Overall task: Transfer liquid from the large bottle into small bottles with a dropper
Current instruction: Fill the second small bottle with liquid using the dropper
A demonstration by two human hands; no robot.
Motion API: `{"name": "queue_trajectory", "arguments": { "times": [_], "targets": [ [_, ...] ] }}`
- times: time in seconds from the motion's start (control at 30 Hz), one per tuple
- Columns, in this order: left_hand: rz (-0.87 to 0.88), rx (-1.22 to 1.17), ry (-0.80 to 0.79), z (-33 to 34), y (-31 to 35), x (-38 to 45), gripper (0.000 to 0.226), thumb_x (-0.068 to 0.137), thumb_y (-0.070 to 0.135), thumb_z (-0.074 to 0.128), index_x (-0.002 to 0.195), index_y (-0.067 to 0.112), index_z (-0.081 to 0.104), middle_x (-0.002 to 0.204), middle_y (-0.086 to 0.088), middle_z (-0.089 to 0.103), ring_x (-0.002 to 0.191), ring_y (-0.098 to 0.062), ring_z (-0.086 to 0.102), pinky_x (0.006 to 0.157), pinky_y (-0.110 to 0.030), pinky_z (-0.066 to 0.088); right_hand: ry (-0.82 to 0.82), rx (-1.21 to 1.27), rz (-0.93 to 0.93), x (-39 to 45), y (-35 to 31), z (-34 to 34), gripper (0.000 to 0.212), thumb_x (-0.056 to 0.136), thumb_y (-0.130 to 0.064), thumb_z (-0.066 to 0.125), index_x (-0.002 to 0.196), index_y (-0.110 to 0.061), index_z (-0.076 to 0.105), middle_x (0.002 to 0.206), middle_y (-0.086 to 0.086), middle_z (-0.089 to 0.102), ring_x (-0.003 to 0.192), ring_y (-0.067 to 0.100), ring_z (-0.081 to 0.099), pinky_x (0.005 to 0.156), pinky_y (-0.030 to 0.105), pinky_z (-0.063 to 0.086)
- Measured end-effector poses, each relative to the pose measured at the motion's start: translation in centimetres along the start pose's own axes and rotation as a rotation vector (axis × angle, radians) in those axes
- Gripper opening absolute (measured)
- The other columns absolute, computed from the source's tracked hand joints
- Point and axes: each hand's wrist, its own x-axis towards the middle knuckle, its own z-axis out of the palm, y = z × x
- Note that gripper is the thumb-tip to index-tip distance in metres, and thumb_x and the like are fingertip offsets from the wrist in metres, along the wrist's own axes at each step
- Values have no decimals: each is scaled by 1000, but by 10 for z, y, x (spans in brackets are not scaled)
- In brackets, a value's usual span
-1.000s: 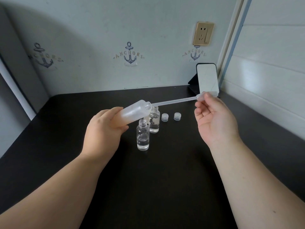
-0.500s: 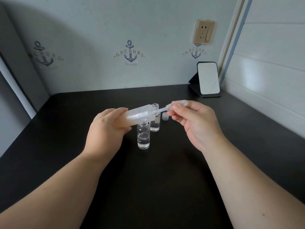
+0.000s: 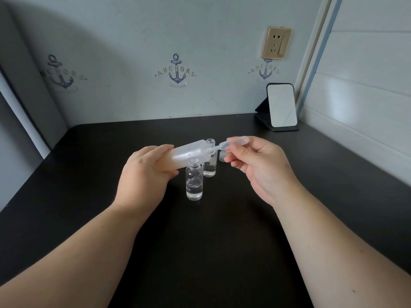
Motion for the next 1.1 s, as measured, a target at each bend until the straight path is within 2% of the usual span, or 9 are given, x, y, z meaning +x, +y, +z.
{"name": "queue_trajectory", "arguments": {
  "times": [0.13,0.33,0.47,0.57,0.73,0.87,0.97,1.1],
  "targets": [
    [-8,1,-1,0,0,0,55,79,13,83,130,25,67,119,10,63,114,-16,55,98,-25,38,14,72,-1,1,-1,-3,20,75,-24,77,92,-15,80,91,8,76,77,17,71,70,22,55],
    [-27,0,18,0,-1,0,55,79,14,83,129,28,67,113,17,58,112,-14,54,96,-25,36,76,233,-2,6,-4,-11,15,80,-22,74,91,-13,80,93,7,76,76,18,70,70,24,55],
    [-48,5,29,1,-4,1,55,79,15,83,130,28,66,115,15,60,112,-16,55,97,-28,39,175,371,13,7,-7,-18,12,87,-18,71,81,-14,80,88,3,76,76,14,71,68,23,55],
    [-77,-10,42,-2,-6,2,53,81,18,82,130,30,65,112,17,58,109,-12,54,93,-26,39,269,517,33,8,-9,-23,12,92,-16,69,89,-7,75,88,5,75,76,15,71,69,24,56],
    [-118,-45,72,-3,-4,2,48,82,22,80,126,34,65,101,21,57,92,4,44,76,-11,33,384,677,38,9,-9,-28,13,92,-12,71,99,-1,72,86,6,76,78,18,72,70,25,57],
    [-144,-86,73,-3,-3,2,44,84,25,77,124,38,64,105,19,60,92,3,47,75,-10,33,427,732,37,10,-9,-31,11,92,-12,71,92,-2,75,86,7,76,80,21,74,69,26,57],
    [-154,-128,70,-3,-3,3,34,85,29,75,114,42,62,97,19,63,89,-1,54,72,-18,38,439,761,34,10,-10,-32,18,92,-11,70,79,-4,79,85,7,76,77,21,73,67,26,57],
    [-190,-186,77,-4,-5,3,26,86,35,74,103,45,57,96,32,59,89,9,55,66,-23,41,426,754,18,10,-10,-33,31,94,-10,67,64,-8,78,81,4,74,75,18,71,68,25,55]
  ]
}}
